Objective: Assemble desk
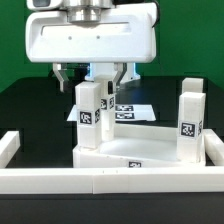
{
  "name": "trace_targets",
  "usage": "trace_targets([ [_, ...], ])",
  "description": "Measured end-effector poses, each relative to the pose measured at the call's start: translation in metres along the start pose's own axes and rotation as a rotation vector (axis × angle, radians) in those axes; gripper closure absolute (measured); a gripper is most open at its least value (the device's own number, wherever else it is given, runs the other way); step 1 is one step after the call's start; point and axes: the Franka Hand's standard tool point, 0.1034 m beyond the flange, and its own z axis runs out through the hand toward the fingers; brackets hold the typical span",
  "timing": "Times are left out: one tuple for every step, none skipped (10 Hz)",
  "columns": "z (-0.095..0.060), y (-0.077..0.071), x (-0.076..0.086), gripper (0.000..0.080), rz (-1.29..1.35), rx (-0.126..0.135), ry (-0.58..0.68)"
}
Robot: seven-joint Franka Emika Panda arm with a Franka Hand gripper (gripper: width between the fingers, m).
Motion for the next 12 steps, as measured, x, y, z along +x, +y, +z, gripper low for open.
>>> trace_targets([
  [0.0042, 0.0018, 0.0062, 0.0151, -0.001, -0.009, -0.021],
  [0.0077, 0.0025, 0.0061, 0.0151, 0.007, -0.012, -0.025],
  [0.0074, 0.0017, 0.0060, 0.0187, 0.017, -0.012, -0.024],
  [0.0079, 0.0022, 0.0059, 0.0335, 0.016, -0.012, -0.025],
  [0.0082, 0.0017, 0.0056, 0.0335, 0.069, -0.011, -0.025],
  [0.0085, 0.0016, 0.0055, 0.0475, 0.129, -0.012, -0.025],
  [0.0085, 0.0016, 0.0055, 0.0512, 0.177, -0.013, -0.024],
  [0.0087, 0.0017, 0.0057, 0.0512, 0.236, -0.014, -0.023],
  [0.0088, 0.0017, 0.0058, 0.0512, 0.281, -0.015, -0.022],
  [0.0093, 0.0016, 0.0065, 0.0512, 0.381, -0.015, -0.018],
  [0.0094, 0.0005, 0.0080, 0.0512, 0.512, -0.011, -0.007],
  [0.0096, 0.0000, 0.0087, 0.0512, 0.651, 0.005, -0.011],
])
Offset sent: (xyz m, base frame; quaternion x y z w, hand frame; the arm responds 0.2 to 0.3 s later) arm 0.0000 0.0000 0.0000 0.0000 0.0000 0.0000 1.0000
